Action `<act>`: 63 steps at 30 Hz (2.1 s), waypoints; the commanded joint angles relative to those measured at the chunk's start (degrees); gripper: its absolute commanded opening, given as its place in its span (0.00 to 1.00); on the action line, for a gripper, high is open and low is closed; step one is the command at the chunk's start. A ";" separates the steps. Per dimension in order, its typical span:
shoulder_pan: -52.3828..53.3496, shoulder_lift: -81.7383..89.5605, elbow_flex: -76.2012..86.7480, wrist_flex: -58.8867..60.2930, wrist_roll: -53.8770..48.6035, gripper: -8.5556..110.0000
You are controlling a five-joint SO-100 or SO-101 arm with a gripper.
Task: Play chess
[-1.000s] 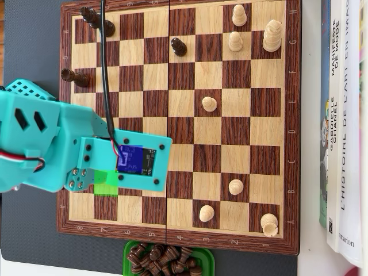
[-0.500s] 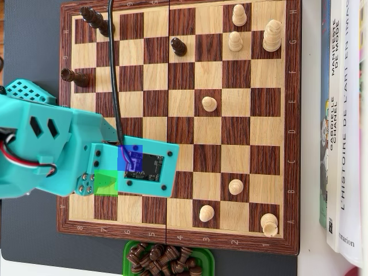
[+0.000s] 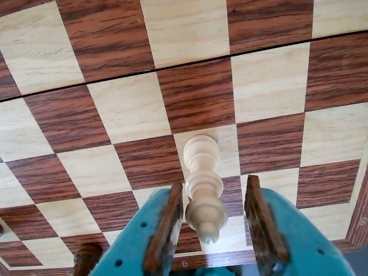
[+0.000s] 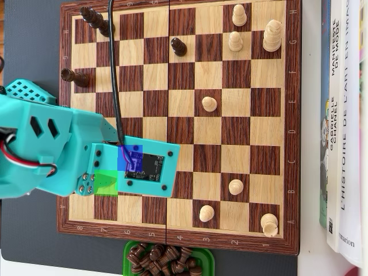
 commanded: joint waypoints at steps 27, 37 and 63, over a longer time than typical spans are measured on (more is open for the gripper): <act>0.62 0.26 -2.37 -0.18 -0.44 0.11; 0.62 1.05 -2.90 -0.18 -0.44 0.11; 5.01 5.54 -2.90 5.10 -0.44 0.11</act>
